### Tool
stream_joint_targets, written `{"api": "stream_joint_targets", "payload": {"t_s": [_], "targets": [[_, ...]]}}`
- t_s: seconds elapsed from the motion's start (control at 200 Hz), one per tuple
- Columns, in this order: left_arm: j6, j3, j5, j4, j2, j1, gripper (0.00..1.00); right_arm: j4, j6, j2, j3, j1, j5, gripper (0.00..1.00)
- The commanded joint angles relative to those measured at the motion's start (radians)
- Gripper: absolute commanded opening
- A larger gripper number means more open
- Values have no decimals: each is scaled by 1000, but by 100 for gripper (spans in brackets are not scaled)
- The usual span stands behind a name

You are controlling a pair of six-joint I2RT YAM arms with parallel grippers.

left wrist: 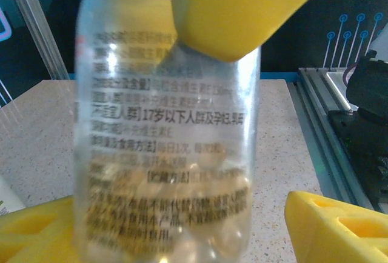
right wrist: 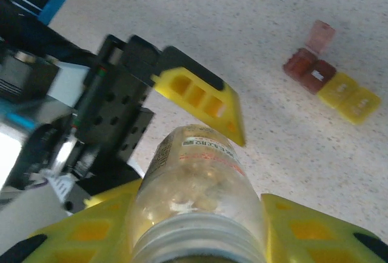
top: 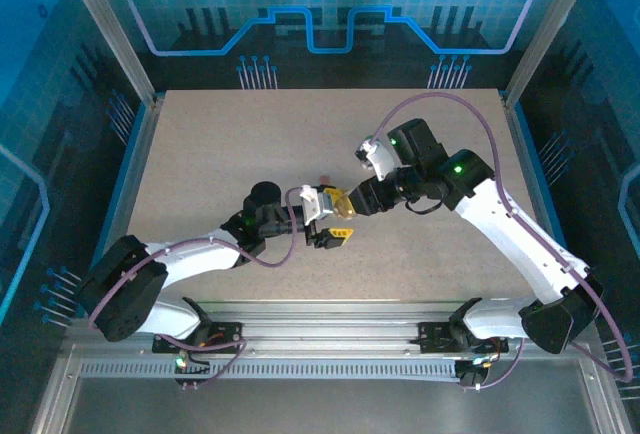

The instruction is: Sort the pills into containers

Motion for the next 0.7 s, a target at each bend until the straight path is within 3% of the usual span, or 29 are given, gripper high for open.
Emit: {"api": "stream_joint_targets", "payload": {"t_s": [0.0,0.695], "targets": [[3,24,13,61,17,-8,75,32,8,-3,-7,-10,-82,45],[22,29,22,45,4,-46,67,25,14,11,-2,-9,-74,45]]}}
